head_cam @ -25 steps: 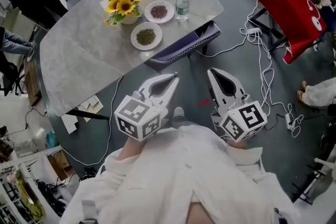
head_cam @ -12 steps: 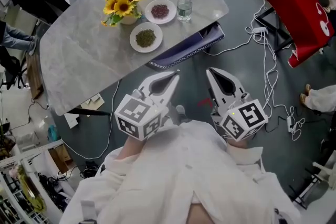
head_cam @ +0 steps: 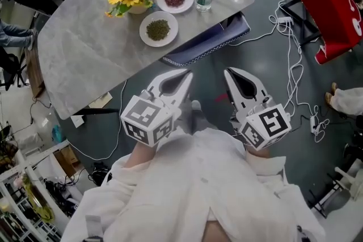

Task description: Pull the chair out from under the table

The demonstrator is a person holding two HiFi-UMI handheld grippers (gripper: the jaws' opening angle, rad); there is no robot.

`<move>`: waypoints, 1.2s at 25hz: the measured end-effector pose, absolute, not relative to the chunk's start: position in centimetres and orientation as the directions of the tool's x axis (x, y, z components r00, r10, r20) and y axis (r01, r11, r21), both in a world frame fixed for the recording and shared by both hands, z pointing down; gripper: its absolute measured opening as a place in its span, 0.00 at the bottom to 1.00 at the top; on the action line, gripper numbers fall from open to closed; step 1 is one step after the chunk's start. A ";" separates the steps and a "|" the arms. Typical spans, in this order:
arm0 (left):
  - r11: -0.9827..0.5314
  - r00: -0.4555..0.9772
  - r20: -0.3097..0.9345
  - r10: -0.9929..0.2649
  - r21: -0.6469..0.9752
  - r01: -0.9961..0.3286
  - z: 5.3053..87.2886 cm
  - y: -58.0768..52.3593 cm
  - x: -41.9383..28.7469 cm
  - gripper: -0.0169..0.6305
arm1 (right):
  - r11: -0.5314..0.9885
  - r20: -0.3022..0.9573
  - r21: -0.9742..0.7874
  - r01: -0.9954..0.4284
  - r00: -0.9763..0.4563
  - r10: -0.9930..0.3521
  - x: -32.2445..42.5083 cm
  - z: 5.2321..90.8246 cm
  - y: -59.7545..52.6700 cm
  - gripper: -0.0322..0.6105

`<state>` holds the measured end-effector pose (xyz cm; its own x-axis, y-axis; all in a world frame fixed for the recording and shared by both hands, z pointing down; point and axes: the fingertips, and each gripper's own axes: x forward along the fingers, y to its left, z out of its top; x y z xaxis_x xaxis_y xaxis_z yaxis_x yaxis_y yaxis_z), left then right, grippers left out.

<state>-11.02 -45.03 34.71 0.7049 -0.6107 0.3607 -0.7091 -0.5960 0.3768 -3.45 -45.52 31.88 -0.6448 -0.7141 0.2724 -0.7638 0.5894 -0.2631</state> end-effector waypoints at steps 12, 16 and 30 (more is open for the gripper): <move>-0.644 0.674 0.451 -0.585 0.248 -0.724 38.6 -46.4 -14.0 0.05 | 0.624 0.392 -0.163 -0.764 -0.631 -0.670 -5.2 35.6 -47.9 0.05; -0.649 0.648 0.451 -0.613 0.179 -0.739 40.1 -47.2 -15.7 0.05 | 0.639 0.426 -0.141 -0.756 -0.629 -0.650 -5.7 36.8 -48.3 0.05; -0.707 0.651 0.529 -0.544 0.129 -0.696 45.7 -48.1 -17.2 0.05 | 0.777 0.565 0.010 -0.629 -0.638 -0.523 -8.1 39.6 -49.9 0.06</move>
